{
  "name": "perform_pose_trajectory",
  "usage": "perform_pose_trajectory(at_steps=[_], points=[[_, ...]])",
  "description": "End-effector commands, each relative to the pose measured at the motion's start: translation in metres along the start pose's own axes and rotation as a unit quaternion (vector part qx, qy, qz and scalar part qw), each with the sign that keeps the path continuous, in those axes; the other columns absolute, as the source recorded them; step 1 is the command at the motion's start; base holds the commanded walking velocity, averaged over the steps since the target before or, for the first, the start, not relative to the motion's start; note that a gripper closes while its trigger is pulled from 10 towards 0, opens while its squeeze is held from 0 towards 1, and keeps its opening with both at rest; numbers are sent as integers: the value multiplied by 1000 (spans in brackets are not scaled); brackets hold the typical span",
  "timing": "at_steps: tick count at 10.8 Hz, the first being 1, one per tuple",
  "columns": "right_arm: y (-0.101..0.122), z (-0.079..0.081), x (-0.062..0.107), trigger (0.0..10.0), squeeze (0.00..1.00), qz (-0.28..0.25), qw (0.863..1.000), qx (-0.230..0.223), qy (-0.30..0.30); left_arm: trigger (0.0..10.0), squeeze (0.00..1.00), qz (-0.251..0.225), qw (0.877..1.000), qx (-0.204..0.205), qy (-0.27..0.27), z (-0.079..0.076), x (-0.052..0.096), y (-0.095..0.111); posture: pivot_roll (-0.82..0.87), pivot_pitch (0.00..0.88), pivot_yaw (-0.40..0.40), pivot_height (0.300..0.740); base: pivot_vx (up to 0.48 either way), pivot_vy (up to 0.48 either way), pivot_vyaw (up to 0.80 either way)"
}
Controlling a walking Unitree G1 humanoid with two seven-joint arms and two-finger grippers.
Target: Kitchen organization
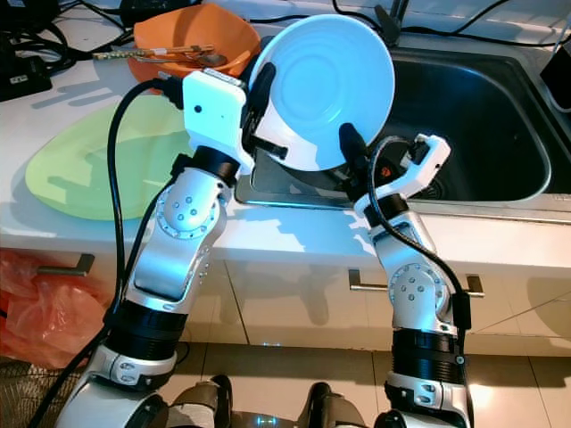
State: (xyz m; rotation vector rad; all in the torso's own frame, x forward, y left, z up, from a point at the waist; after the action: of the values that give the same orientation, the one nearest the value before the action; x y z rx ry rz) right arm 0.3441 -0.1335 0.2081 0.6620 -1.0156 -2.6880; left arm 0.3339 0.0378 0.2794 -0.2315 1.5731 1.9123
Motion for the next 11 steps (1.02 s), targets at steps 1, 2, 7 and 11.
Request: perform_pose_trajectory(at_steps=[1,2,7,11], points=[[-1,4,-3,10000,0,6,1000,10,10,10000,0,-19,999,-10,-30,-13,-4,10,157,176,-34,740,0,0,0],[-2,4,-3,10000,0,6,1000,9,9,10000,659,-15,999,-9,-29,-13,-3,8,159,178,-34,740,0,0,0],[-2,5,-4,6078,0,-2,1000,-3,5,10000,1000,3,999,-2,-45,-17,-2,1,157,178,-33,740,0,0,0],[0,6,-5,0,0,-9,1000,-8,8,10000,0,7,999,-18,-41,-16,-2,0,158,180,-33,740,0,0,0]])
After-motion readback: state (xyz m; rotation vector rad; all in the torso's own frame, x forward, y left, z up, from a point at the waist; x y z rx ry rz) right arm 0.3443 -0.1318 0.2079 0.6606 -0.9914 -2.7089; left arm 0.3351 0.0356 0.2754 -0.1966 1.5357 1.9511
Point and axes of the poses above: a point about 5 cm out from each wrist's last joint towards the gripper, its own x axis pointing back from the gripper into the wrist, its own y axis along the axis of the wrist's last joint, z = x × y, the point moved 2 cm from there along -x, pointing out of the wrist towards the gripper, and after that the axes turned 2 degrees about -x, right-handed, at the moved point
